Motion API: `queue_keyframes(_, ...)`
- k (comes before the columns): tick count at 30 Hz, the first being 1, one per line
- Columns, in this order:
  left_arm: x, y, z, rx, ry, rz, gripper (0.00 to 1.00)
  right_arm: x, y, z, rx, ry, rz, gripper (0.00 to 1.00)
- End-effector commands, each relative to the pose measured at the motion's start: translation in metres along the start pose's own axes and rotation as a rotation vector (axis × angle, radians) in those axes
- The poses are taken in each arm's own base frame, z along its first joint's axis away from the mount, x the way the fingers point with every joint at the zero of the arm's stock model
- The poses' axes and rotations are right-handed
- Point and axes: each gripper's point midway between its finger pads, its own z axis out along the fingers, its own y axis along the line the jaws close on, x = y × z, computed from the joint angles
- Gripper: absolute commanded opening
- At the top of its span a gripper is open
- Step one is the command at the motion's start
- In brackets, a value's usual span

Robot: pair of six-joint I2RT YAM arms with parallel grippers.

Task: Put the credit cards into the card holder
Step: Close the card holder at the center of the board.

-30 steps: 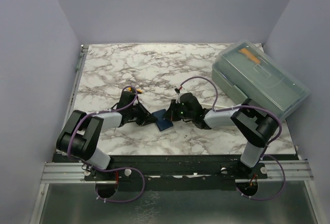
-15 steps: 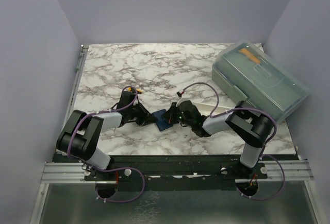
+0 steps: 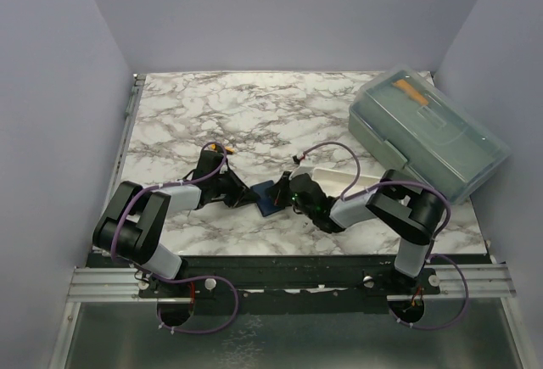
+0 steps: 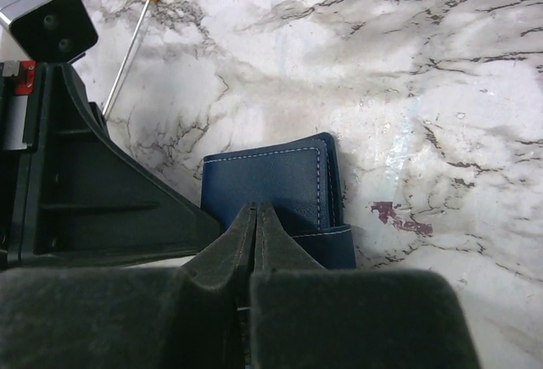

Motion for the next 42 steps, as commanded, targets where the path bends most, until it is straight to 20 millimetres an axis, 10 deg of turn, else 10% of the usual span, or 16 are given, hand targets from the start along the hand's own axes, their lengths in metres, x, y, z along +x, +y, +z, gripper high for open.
queue_keyframes(1,-0.011,-0.02,-0.001,0.054,-0.04,0.022,0.06,0.136,-0.133,-0.073,0.472,0.479,-0.213,0.0)
queue_keyframes(24,-0.015,-0.034,-0.014,0.09,-0.094,-0.002,0.06,0.173,-0.156,-0.105,0.552,0.5,-0.276,0.0)
queue_keyframes(30,-0.015,-0.041,-0.018,0.107,-0.087,0.112,0.16,0.095,-0.074,-0.077,0.417,0.387,-0.293,0.04)
queue_keyframes(42,-0.01,-0.064,-0.04,0.116,-0.052,0.321,0.53,-0.081,0.021,-0.089,0.334,0.195,-0.435,0.6)
